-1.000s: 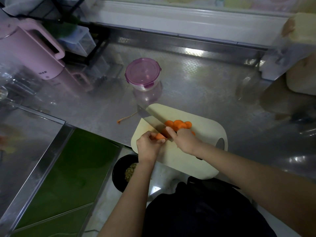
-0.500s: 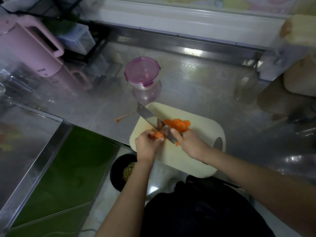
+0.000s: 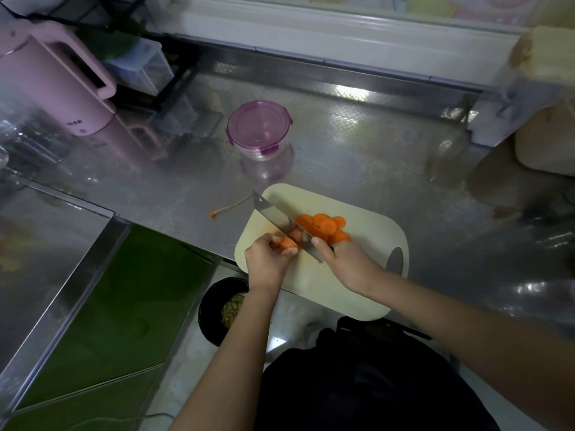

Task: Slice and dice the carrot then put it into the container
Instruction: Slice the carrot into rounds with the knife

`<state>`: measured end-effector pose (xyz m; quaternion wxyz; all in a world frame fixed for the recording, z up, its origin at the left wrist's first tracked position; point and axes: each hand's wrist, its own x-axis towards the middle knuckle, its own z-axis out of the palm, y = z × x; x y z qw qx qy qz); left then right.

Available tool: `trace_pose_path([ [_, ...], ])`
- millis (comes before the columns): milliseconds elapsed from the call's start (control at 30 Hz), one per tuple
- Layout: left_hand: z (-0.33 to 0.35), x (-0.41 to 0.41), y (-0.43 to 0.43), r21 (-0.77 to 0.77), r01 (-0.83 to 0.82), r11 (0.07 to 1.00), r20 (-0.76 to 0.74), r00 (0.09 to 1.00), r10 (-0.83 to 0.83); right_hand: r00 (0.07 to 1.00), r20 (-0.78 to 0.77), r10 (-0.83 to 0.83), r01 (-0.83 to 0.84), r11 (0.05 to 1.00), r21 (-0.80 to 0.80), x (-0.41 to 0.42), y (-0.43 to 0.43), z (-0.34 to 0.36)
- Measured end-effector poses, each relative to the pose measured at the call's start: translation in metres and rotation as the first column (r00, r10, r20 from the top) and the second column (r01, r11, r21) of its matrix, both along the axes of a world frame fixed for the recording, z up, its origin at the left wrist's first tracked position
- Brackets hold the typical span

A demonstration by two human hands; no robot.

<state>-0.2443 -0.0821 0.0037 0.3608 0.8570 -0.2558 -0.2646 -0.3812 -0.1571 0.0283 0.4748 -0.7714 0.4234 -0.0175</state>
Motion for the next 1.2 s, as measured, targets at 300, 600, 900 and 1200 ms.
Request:
trace_pose_path([
  [300,-0.002,0.0,-0.001,-0.013,-0.011,1.0,-0.012,1.0,0.011,1.0,-0.021,-0.019,0.02,0.999,0.026,0.003,0.0,0.002],
  [600,-0.006,0.002,-0.001,0.008,-0.024,1.0,-0.006,1.0,0.024,0.997,-0.072,-0.014,0.018,0.998,0.055,0.004,0.004,-0.001],
  [900,-0.005,0.002,0.0,0.011,-0.023,1.0,-0.008,1.0,0.023,0.994,-0.108,0.003,-0.003,1.0,-0.002,0.005,0.006,0.003],
  [1200,0.001,0.002,-0.002,0.023,-0.01,1.0,-0.014,1.0,0.01,0.995,-0.054,0.081,-0.088,0.983,-0.158,0.019,0.005,0.011],
])
